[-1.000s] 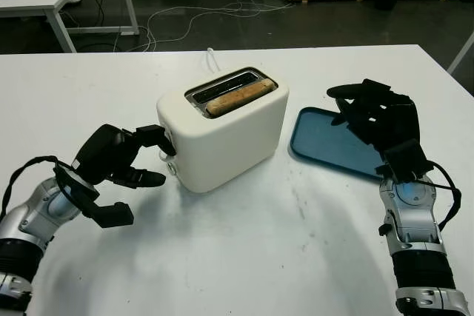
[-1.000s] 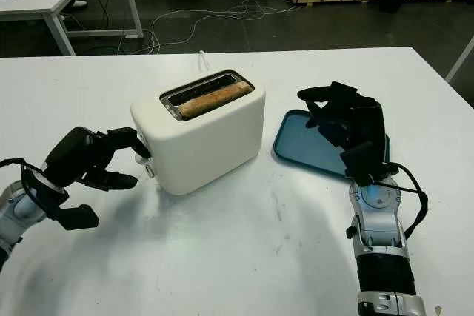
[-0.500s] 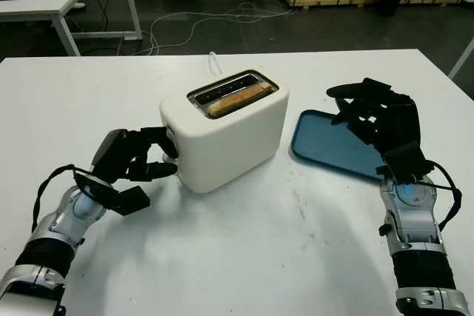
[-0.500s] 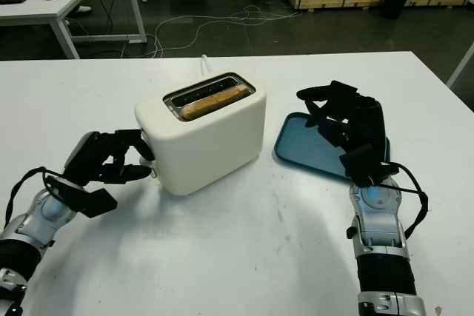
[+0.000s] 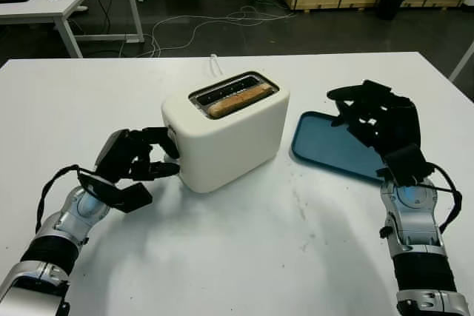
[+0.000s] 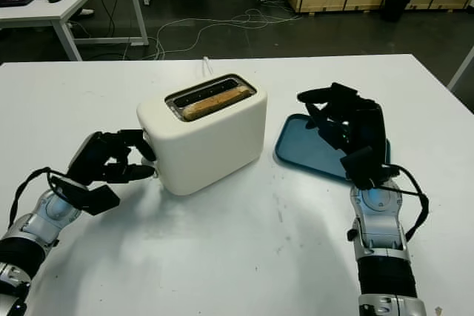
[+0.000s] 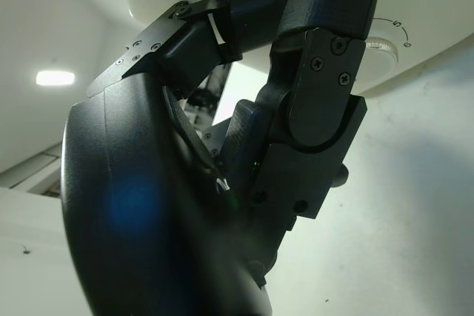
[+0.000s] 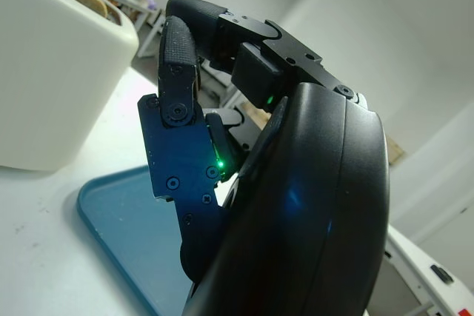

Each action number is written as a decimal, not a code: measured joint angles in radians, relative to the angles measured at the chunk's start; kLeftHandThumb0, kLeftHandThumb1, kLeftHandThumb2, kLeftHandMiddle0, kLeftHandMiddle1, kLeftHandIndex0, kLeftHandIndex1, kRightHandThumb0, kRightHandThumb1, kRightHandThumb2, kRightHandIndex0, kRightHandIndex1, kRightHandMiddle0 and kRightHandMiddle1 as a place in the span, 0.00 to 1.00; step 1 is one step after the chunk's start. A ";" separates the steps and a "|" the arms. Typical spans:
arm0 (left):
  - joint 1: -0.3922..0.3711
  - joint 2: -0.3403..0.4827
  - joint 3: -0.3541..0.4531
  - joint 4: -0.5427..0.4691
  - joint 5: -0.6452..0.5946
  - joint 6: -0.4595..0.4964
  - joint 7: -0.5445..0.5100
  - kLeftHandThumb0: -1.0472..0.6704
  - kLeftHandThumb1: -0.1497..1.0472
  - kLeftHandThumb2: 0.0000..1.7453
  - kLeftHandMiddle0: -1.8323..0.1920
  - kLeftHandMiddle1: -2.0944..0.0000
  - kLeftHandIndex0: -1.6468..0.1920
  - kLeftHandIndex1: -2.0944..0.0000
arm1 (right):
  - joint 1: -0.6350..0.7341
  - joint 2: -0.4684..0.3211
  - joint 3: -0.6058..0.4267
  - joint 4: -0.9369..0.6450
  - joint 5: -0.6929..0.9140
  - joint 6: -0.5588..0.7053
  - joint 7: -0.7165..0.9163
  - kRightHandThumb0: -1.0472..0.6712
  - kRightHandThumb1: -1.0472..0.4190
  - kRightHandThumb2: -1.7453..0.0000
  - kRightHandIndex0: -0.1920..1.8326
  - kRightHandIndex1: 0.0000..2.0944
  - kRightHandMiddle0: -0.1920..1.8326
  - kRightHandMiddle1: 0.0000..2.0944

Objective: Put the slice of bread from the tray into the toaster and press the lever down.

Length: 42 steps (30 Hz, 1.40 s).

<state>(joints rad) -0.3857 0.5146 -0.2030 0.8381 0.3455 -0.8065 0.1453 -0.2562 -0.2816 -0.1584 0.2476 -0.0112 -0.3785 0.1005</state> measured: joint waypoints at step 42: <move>0.051 0.051 0.074 -0.292 0.024 0.067 -0.032 0.00 0.89 0.28 0.26 0.23 0.25 1.00 | 0.006 0.010 0.014 -0.036 0.001 0.053 0.018 0.35 0.09 0.87 0.50 0.65 0.55 0.30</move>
<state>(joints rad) -0.3343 0.5655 -0.1294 0.5464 0.3699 -0.7394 0.1132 -0.2507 -0.2712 -0.1441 0.2116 -0.0101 -0.3251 0.1188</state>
